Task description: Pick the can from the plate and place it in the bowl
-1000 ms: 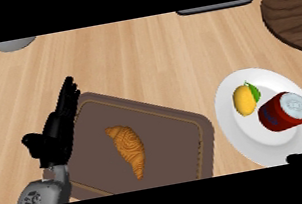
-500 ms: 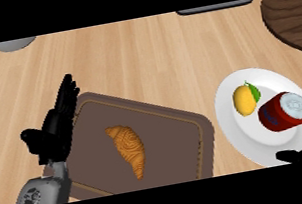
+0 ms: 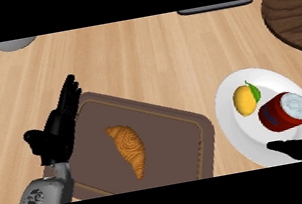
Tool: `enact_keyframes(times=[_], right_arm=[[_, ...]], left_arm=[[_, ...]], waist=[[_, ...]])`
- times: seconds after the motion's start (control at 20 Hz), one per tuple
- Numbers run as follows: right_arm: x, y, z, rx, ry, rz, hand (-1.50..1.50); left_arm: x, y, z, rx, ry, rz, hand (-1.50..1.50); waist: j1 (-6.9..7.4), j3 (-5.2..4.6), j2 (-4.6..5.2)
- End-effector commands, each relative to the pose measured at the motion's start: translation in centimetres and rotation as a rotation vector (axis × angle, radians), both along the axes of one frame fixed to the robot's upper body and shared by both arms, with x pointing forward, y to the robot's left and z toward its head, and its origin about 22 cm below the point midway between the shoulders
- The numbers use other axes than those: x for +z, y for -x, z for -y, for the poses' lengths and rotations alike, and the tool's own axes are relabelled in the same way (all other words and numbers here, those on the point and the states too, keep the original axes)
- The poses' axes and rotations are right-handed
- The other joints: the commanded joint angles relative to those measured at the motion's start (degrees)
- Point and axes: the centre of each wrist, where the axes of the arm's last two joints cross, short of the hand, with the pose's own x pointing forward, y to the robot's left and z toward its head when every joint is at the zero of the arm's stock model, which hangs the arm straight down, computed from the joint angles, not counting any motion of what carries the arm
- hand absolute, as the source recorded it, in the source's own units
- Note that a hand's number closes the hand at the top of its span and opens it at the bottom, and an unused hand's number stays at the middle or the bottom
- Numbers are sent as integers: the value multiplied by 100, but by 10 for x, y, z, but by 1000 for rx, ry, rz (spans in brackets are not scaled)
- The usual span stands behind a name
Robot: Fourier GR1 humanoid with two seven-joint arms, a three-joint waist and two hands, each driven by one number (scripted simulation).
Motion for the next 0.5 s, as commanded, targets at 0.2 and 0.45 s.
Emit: enact_keyframes(times=[0.2, 0.45], right_arm=[[-24, -18, -13, 31, 65, -79, -150], [-26, -16, -17, 185, 117, -66, 150]], left_arm=[[-8, -9, 10, 8, 22, 6, 0], [4, 0, 3, 0, -2, 7, 0]], waist=[[-7, -1, 3], [9, 0, -4]])
